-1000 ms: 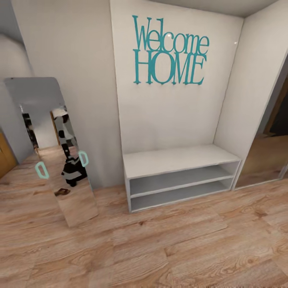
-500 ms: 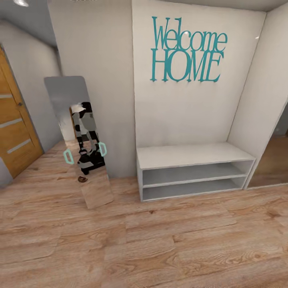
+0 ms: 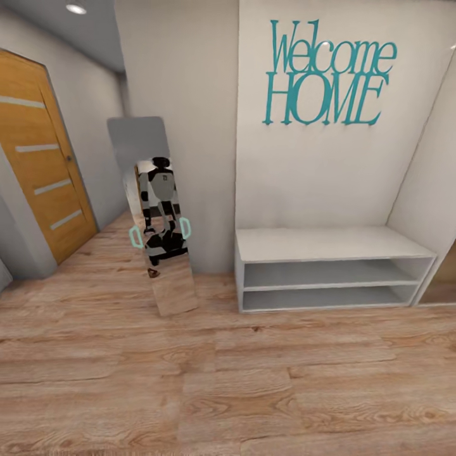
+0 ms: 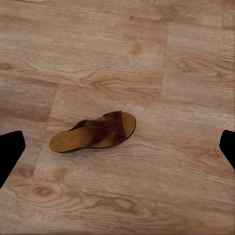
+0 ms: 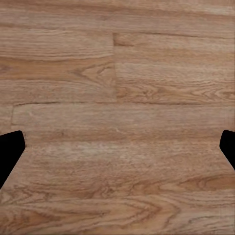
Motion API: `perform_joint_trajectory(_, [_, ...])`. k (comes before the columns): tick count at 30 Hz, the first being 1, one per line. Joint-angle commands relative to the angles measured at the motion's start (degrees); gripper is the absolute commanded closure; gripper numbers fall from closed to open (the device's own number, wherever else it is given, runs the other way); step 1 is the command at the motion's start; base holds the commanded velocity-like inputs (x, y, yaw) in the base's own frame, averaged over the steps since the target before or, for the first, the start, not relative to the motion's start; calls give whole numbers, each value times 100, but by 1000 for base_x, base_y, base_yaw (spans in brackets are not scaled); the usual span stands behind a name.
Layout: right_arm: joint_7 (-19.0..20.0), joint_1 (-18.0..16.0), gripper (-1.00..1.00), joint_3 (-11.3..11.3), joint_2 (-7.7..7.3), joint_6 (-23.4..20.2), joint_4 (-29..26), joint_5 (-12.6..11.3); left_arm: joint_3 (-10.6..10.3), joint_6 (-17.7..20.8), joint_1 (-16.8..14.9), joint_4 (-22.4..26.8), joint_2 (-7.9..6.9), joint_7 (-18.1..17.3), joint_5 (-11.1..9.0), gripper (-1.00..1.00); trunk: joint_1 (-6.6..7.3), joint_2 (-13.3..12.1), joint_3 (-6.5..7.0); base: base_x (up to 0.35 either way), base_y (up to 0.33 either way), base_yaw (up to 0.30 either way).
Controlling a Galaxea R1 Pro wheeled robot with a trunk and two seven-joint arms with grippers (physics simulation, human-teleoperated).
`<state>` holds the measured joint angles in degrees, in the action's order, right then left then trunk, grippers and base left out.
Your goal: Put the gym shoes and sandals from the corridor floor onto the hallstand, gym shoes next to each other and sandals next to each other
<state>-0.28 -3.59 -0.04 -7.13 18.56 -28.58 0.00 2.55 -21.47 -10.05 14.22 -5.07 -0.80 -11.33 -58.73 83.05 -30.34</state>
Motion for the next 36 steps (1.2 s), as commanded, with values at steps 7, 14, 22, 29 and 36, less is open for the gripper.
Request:
perform_joint_trajectory(7, [-6, -2, -100, 2, 1, 14, 6, 0, 17, -15, -6, -7, -2, -8, -17, -100, 1, 3, -47, -4, 0, 217])
perform_joint_trajectory(14, [-7, -2, -100, 3, 1, 10, 9, 0, 20, -15, -6, -2, -3, -8, -47, -100, 1, 3, -89, -1, 0, 218])
perform_joint_trajectory(22, [-6, -2, -100, 4, 2, 9, 10, 0, 24, -15, -6, 7, 4, -8, -66, -100, 1, 3, -135, 0, 0, 218])
perform_joint_trajectory(29, [-5, -2, -100, 4, 4, 9, 11, 0, 15, -15, -6, 24, 6, -8, -64, -100, 1, 3, -176, 0, 0, 220])
perform_joint_trajectory(36, [-4, -2, -100, 4, 5, 8, 11, 0, 12, -15, -6, 30, 2, -8, -59, -100, 1, 3, -216, 0, 0, 221])
